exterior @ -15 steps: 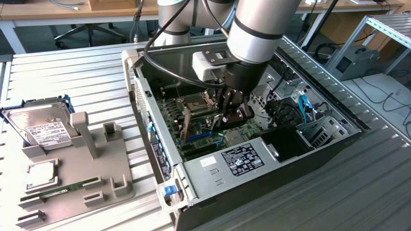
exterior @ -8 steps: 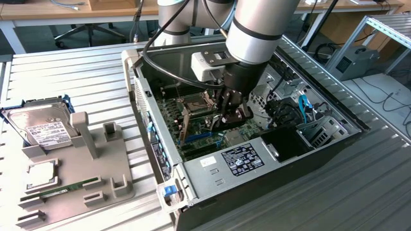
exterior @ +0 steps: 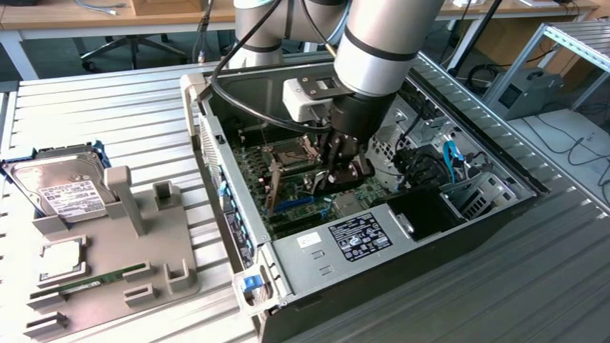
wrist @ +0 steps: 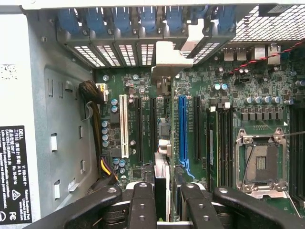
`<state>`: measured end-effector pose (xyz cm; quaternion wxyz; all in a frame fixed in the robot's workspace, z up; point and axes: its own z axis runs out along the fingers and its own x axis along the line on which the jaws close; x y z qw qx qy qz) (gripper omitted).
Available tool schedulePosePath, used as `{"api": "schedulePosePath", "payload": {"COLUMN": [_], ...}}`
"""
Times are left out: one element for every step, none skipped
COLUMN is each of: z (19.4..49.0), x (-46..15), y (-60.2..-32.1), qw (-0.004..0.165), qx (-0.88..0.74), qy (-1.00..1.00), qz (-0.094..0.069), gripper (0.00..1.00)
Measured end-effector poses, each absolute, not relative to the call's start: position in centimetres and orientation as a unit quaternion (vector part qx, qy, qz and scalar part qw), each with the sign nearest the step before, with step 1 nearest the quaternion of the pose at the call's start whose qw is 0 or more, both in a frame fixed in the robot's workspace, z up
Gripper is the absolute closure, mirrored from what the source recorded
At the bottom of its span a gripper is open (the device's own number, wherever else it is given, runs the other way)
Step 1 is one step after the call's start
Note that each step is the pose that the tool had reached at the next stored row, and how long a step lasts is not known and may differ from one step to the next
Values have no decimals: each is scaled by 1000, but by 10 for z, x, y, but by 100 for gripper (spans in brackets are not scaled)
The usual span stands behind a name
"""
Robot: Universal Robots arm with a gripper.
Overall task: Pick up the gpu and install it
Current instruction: 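Insert the gpu into the slot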
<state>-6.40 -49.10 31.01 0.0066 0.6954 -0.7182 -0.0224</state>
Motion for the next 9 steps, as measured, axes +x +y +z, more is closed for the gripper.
{"api": "schedulePosePath", "payload": {"z": [310,310,310,309,309,309,309,309,309], "x": [-64,-64,-65,-65,-65,-65,-65,-66,-66], "y": [-491,-491,-491,-491,-491,-491,-491,-491,-491], "qw": [7,7,7,7,7,7,7,7,7], "qx": [695,695,695,695,695,695,695,695,695], "qy": [-718,-718,-718,-718,-718,-718,-718,-718,-718], "qz": [-22,-22,-22,-22,-22,-22,-22,-22,-22], "gripper": [74,74,74,74,74,74,74,74,74]}}
